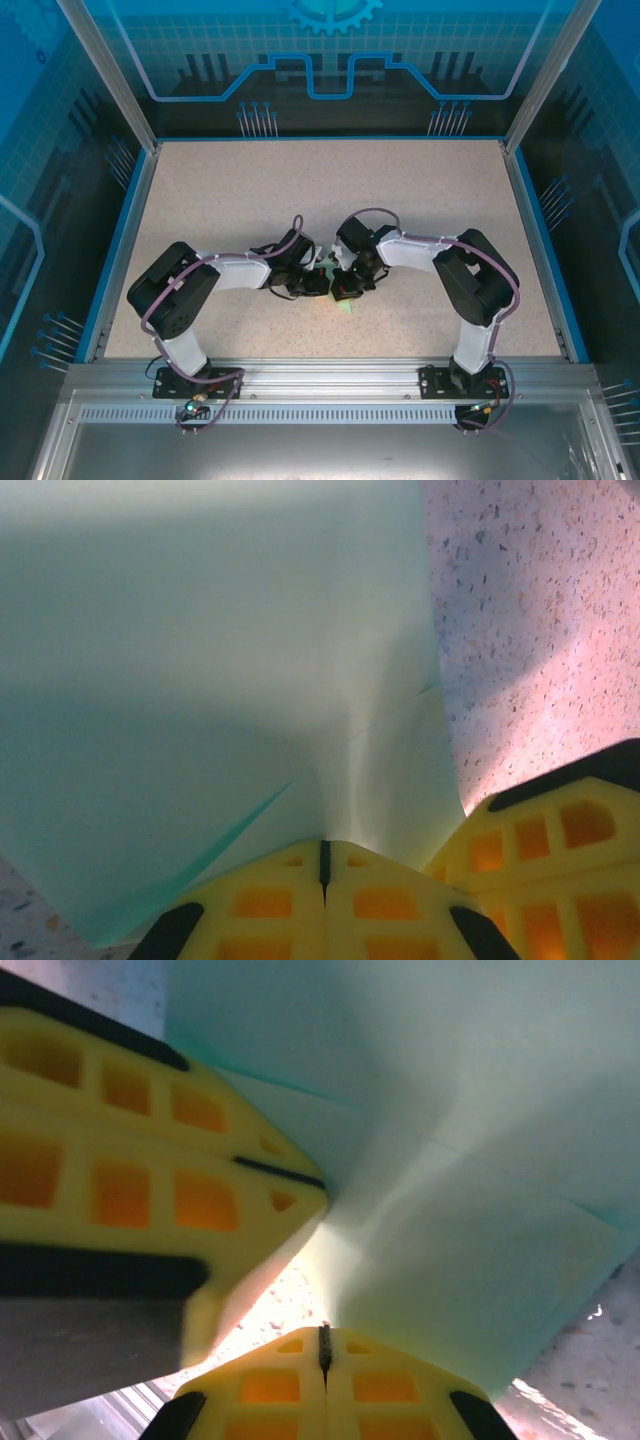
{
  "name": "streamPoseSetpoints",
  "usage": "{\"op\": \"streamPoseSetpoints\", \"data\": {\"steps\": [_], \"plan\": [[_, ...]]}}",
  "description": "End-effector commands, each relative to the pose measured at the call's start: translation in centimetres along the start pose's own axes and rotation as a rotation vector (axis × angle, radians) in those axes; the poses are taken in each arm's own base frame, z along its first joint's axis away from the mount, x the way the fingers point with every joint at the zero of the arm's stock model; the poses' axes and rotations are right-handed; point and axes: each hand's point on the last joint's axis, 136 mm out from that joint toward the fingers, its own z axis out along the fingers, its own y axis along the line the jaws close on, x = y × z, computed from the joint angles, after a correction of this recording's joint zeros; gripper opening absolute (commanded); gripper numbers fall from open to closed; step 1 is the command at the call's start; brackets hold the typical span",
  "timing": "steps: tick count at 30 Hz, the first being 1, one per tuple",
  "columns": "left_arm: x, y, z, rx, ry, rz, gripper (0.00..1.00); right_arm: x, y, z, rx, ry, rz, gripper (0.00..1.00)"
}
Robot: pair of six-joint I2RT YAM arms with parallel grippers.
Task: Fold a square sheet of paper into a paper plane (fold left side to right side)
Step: Third fold the triangle at the center of the table.
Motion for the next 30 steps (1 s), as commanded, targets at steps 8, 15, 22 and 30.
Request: {"op": "streamPoseSetpoints", "data": {"steps": [8,15,22,30], "plan": [[1.3,2.8,0.4,-0.117,0.023,-0.001,0.04,3.4,-2.4,1.1,0.085,0.094,0.05,0.0],[1.2,3.1,0.3,-0.139,0.021,0.005,0.04,6.5,-3.7,0.4,0.117,0.133,0.071,0.0],[1.0,3.1,0.2,-0.146,0.019,0.013,0.04,10.0,-5.2,-0.1,0.147,0.186,0.096,0.0],[-1.0,-0.2,-1.6,-0.069,-0.03,0.036,0.13,7.6,-3.7,-2.4,0.09,0.046,0.032,0.0]]}}
